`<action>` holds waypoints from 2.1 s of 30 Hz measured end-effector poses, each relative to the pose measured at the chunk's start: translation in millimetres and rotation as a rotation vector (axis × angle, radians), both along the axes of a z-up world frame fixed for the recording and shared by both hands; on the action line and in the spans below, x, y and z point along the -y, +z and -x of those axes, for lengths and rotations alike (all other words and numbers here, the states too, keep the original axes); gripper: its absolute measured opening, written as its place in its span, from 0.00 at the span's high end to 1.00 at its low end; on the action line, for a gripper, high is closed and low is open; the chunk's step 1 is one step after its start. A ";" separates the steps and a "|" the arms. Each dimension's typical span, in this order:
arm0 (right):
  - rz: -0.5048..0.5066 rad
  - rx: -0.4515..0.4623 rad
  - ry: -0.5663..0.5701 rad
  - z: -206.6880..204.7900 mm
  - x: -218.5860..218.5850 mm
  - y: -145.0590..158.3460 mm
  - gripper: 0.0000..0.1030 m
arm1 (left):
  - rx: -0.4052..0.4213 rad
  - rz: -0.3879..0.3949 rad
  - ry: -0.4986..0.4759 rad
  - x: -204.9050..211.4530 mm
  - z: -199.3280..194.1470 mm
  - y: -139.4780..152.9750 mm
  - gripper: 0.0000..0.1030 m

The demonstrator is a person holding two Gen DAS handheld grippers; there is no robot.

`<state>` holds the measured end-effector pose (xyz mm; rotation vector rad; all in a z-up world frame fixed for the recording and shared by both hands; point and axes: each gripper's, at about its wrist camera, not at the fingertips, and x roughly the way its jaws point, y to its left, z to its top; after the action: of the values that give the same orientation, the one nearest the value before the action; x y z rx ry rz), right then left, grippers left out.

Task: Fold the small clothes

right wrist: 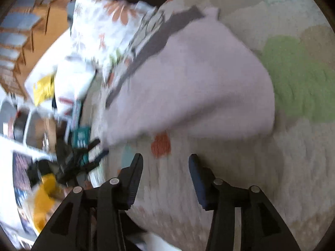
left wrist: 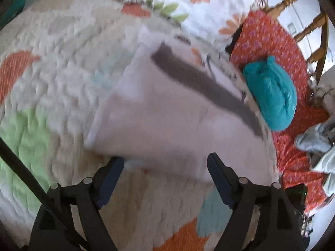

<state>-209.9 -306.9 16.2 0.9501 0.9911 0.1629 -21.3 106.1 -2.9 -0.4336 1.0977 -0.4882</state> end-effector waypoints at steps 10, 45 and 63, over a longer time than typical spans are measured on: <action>-0.024 0.016 -0.274 -42.5 42.0 -2.9 0.78 | -0.064 0.087 0.170 6.1 -45.7 -9.2 0.19; 0.346 -0.039 -0.201 -12.2 28.7 18.7 0.70 | 0.118 -0.260 0.202 -22.0 -17.0 41.2 0.22; 0.559 0.075 0.191 -120.3 -134.0 74.4 0.60 | 0.129 -0.254 0.405 -98.6 -67.5 81.5 0.22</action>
<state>-89.6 -172.9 90.6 0.3372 0.9849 0.0722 46.2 204.7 78.6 -0.3820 0.9029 -0.0179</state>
